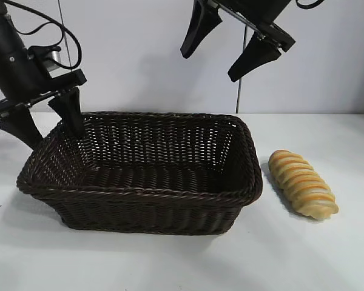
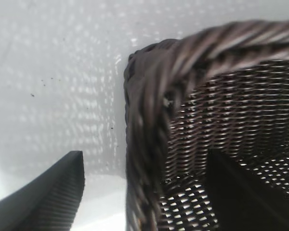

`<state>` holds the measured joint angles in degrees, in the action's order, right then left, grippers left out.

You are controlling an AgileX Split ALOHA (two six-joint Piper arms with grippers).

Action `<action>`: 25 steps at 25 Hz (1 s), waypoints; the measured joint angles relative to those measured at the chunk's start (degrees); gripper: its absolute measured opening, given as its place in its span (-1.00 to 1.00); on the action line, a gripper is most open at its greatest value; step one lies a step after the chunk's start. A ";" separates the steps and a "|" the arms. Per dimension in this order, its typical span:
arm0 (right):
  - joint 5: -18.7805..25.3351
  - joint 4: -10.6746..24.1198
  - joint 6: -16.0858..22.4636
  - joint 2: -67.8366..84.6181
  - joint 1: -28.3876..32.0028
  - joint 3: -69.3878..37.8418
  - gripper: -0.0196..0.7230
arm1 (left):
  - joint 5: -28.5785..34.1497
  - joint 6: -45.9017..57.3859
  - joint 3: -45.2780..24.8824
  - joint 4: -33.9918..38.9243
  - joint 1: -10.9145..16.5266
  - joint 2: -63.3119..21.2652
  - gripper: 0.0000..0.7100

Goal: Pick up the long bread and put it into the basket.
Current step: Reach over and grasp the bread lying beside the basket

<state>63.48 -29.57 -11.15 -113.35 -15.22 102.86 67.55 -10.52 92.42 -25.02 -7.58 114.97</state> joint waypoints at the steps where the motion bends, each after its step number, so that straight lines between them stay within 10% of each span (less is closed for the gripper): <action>1: 0.00 0.00 0.00 0.00 0.00 0.00 0.79 | 0.00 0.51 0.00 0.00 0.00 -1.03 0.46; 25: 0.06 0.00 0.56 0.00 0.00 0.00 0.79 | -8.87 11.33 -6.35 -8.41 -4.94 -7.18 0.46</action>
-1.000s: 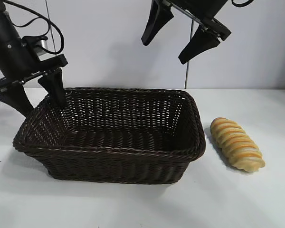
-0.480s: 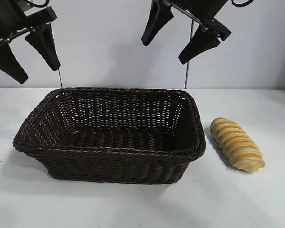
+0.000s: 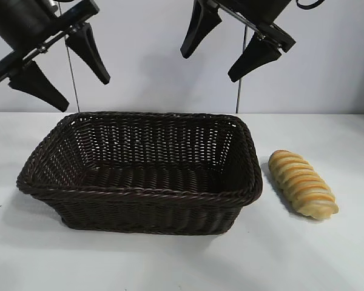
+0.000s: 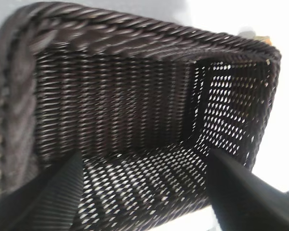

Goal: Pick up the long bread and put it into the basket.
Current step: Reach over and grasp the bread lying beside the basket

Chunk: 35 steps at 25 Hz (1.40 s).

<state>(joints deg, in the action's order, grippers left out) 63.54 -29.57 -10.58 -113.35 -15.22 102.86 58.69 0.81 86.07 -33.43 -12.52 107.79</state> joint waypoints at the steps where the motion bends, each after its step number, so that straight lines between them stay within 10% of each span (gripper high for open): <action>1: 0.00 0.00 0.00 0.00 0.00 0.00 0.79 | 0.06 0.00 0.00 0.90 0.00 0.00 0.46; 20: 1.07 0.19 0.47 0.00 0.00 0.00 0.79 | 1.40 0.19 -0.02 2.83 0.08 0.00 0.46; 35: 6.19 7.82 2.11 0.00 9.79 0.00 0.79 | 1.35 0.19 -0.02 2.83 0.08 0.00 0.46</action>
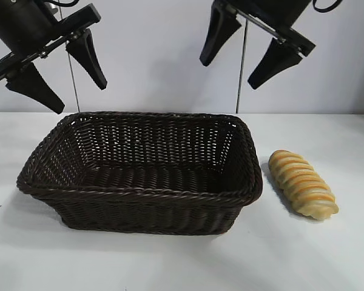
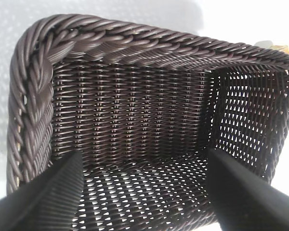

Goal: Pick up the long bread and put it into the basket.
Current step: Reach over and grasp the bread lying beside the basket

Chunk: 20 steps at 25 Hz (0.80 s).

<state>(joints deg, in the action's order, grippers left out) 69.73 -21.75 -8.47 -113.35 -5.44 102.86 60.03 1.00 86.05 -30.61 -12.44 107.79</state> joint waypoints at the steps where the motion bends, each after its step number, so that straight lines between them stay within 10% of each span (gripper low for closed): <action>1: 0.00 0.81 0.36 0.00 0.23 0.00 0.79 | 0.00 0.00 0.00 0.00 0.00 0.00 0.46; 9: 0.63 11.37 7.32 0.00 0.42 0.00 0.79 | 0.00 0.05 0.00 0.00 0.00 0.00 0.46; 20: 0.77 12.34 8.47 0.00 0.36 -0.26 0.79 | 0.00 0.05 0.00 0.00 0.00 0.00 0.46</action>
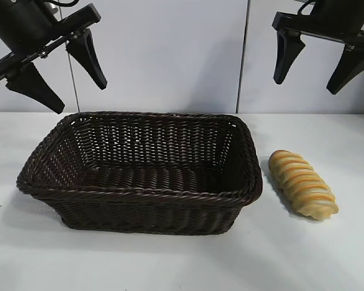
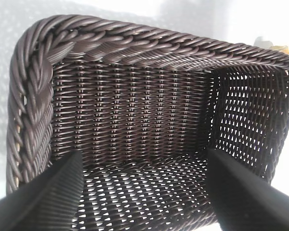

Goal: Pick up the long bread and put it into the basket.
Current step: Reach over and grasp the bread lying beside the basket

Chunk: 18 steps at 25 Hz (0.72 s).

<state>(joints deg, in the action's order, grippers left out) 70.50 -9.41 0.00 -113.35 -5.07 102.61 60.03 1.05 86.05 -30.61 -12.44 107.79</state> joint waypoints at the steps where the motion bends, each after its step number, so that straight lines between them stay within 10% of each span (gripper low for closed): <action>1: 0.00 0.04 0.00 0.00 -0.09 -0.35 0.79 | 0.00 0.00 0.00 0.00 0.00 0.00 0.46; 18: -0.12 2.97 -0.31 0.00 -1.62 -8.95 0.79 | 0.00 0.00 0.00 0.00 0.00 0.00 0.46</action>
<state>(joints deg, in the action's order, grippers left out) 70.38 -6.44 -0.31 -113.35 -6.69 93.66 60.03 1.05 86.05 -30.61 -12.44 107.79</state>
